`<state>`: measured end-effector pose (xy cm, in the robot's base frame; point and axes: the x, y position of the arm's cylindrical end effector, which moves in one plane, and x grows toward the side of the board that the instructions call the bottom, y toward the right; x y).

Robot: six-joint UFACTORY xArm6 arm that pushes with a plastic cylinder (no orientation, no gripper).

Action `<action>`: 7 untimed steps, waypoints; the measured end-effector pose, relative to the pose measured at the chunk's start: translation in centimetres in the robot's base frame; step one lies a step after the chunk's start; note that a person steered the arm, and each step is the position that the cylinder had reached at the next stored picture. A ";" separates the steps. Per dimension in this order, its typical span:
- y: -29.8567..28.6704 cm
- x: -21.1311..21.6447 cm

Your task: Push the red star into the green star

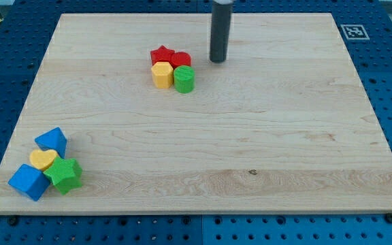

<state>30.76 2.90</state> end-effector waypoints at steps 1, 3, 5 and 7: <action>-2.0 -1.8; -7.0 1.0; -8.8 5.0; -11.0 6.8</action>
<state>37.58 -8.12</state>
